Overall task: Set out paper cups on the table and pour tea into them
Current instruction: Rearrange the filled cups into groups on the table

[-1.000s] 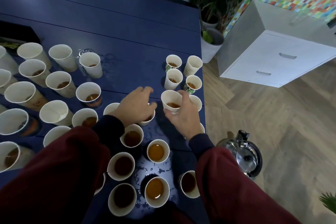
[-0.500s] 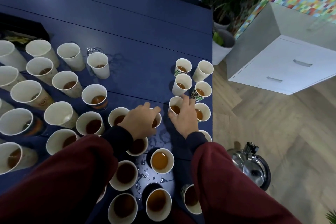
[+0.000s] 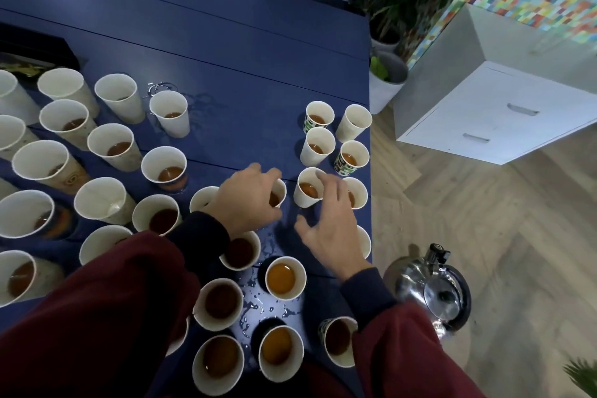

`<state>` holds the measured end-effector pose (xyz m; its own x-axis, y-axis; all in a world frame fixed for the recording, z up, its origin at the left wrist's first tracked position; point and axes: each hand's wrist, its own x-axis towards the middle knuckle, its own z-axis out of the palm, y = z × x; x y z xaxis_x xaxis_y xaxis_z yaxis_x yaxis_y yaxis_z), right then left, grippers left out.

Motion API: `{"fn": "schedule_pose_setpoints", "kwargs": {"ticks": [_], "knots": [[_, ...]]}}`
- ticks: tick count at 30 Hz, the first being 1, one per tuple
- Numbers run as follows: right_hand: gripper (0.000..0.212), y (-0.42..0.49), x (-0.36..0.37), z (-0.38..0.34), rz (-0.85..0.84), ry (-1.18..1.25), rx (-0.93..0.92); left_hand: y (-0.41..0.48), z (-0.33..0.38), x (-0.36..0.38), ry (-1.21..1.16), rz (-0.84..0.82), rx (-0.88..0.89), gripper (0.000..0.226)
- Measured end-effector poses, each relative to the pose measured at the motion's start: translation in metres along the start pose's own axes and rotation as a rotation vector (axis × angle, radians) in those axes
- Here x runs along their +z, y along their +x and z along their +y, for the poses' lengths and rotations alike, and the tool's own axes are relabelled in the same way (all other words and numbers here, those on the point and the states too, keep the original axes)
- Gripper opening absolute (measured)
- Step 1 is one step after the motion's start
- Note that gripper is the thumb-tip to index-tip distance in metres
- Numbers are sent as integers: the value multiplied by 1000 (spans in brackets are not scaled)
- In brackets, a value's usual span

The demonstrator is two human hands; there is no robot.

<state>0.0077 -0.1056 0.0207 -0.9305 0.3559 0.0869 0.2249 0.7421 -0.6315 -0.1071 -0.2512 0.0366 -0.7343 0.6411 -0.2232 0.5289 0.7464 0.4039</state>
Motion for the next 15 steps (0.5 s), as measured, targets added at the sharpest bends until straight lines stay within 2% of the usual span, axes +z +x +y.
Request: {"fn": "schedule_pose_setpoints", "kwargs": {"ticks": [2,4,11,15], "knots": [[82,-13,-3,-12,-130,100,40,-5,10,-10,-12,9,11,48],[93,-22,-2,-19,-156,136,70,-14,22,-19,-42,9,38,46],[91,-41,-3,-26,-9,189,45,-45,53,-31,-65,-63,173,64],[81,-57,-9,-21,28,239,78,-55,48,-32,-251,-106,195,52]]}}
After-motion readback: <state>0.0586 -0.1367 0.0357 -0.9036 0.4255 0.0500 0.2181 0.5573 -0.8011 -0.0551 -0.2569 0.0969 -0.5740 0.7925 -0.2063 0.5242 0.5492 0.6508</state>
